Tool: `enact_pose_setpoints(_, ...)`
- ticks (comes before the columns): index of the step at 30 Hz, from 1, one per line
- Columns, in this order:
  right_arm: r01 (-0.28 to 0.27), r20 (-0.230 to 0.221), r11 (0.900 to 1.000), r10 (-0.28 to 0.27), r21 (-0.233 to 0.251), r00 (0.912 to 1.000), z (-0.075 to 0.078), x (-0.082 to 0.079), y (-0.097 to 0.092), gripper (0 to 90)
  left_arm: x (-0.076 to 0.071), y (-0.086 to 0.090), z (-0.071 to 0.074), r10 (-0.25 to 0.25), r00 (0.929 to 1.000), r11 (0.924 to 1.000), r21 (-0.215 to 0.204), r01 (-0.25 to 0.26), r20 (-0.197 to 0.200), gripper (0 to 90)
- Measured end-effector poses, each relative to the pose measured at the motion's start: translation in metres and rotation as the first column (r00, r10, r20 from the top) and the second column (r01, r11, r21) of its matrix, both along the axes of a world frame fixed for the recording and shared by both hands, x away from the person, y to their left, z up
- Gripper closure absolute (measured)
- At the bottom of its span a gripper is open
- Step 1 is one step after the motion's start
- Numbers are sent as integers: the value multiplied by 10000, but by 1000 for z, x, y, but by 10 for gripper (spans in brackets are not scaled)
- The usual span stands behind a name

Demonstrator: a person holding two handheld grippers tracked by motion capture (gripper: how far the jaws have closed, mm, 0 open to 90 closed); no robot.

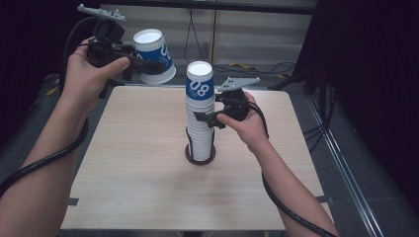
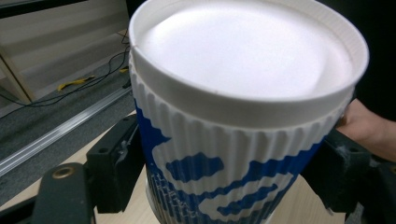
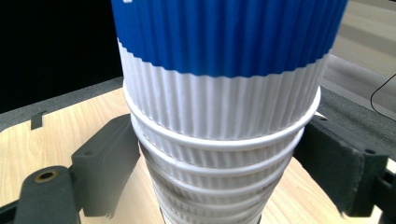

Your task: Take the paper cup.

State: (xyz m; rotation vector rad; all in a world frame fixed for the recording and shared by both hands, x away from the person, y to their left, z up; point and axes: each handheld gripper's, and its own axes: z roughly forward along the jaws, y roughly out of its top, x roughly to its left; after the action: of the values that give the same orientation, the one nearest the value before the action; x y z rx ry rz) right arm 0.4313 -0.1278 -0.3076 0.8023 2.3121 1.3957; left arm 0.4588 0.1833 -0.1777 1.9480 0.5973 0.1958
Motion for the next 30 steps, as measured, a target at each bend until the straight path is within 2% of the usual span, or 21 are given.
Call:
enact_pose_setpoints(6, -41, 96, 10000, 41, 25, 9999, 1, -3, -3, 130, -2, 6, -16, 63, 9999, 9996, 281, -60, -114, 215)
enact_pose_setpoints(7, -56, 201, 9997, 52, 220, 9998, 2, -5, -5, 128, -2, 7, -22, 51, 9999, 9995, 328, -46, -145, 215)
enact_pose_setpoints(11, -125, 271, 9989, 112, 450, 9996, 6, -9, -10, 127, -2, 9, -32, 75, 9998, 9990, 432, -66, -206, 216)
enact_pose_setpoints(15, -67, 311, 9996, 58, 277, 9995, 7, -13, -13, 126, -4, 9, -40, 63, 9998, 9984, 560, -53, -180, 216)
enact_pose_setpoints(21, -69, 267, 9997, 62, 238, 9996, 0, -17, -19, 126, -10, 8, -52, -32, 9998, 9979, 651, 44, -186, 215)
enact_pose_setpoints(24, -170, 111, 9989, 166, 428, 9998, -7, -23, -26, 126, -14, 10, -63, -50, 9998, 9969, 782, 64, -176, 216)
enact_pose_setpoints(26, -186, 99, 9990, 182, 402, 9998, -9, -24, -27, 126, -15, 10, -66, -47, 9997, 9973, 730, 65, -258, 215)
enact_pose_setpoints(30, -290, 3, 9985, 290, 471, 9996, -19, -32, -31, 126, -17, 13, -78, 27, 9994, 9955, 947, 6, -345, 215)
